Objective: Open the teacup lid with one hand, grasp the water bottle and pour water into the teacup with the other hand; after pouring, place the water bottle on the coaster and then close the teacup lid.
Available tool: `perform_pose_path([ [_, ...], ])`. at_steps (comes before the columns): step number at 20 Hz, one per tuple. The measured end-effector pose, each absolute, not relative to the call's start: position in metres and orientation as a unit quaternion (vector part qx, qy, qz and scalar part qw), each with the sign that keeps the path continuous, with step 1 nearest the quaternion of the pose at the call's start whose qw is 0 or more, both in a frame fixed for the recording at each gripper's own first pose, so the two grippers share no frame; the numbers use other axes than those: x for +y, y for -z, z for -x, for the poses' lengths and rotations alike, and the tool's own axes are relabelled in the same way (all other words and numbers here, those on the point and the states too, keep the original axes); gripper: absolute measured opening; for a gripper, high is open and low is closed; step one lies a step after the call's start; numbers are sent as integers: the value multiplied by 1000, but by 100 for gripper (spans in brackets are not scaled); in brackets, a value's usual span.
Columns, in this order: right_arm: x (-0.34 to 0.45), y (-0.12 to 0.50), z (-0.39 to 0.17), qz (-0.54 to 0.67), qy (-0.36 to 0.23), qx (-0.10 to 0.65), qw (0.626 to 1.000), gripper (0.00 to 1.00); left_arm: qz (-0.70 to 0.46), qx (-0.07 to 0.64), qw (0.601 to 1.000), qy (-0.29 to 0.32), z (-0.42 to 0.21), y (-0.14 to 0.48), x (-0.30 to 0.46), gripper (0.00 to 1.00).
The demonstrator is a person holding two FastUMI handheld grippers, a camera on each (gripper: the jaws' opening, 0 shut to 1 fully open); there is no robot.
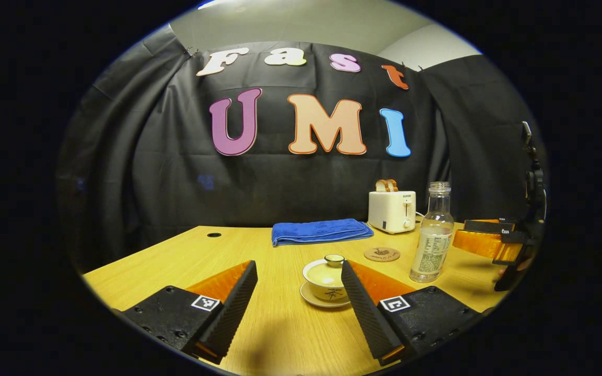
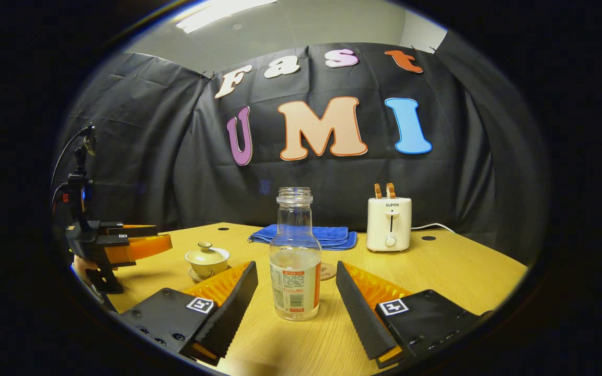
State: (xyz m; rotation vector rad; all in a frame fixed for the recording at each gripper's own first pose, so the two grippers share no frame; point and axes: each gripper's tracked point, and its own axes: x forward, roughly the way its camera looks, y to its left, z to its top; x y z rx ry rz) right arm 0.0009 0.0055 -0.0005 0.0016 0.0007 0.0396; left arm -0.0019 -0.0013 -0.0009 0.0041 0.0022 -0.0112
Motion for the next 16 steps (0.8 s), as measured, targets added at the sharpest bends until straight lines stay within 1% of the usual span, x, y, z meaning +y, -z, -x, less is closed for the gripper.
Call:
perform_pose_path([
  [1,5,1,-1,-1,-19,1,1000,92,-2,2,1000,5,1,2,-1,95],
  [2,5,1,-1,-1,-19,1,1000,97,-2,1,1000,4,2,1,-1,95],
  [3,5,-1,-1,-1,-18,0,1000,92,-2,2,1000,4,2,1,-2,95],
  [4,5,-3,-2,-1,-18,1,1000,100,-2,2,1000,5,2,1,-2,95],
  [5,5,1,-1,-1,-18,0,1000,97,-2,1,1000,6,2,1,-2,95],
  [6,5,1,-1,-1,-18,1,1000,92,-2,1,1000,9,2,1,-3,95],
  [7,5,1,-1,-1,-18,0,1000,97,-2,1,1000,12,2,2,-3,95],
  [9,5,1,0,-1,-18,1,1000,97,-2,2,1000,16,2,2,-3,95],
  [10,6,0,0,-1,-18,0,1000,92,-2,3,1000,20,2,2,-5,95],
  [11,6,-1,0,-1,-18,1,1000,92,-2,2,1000,26,2,2,-6,95],
  [12,6,-3,-1,-1,-18,1,1000,97,-2,3,1000,29,1,3,-9,95],
  [16,5,0,-1,-1,-18,1,1000,97,-1,11,999,45,-13,6,-20,95],
])
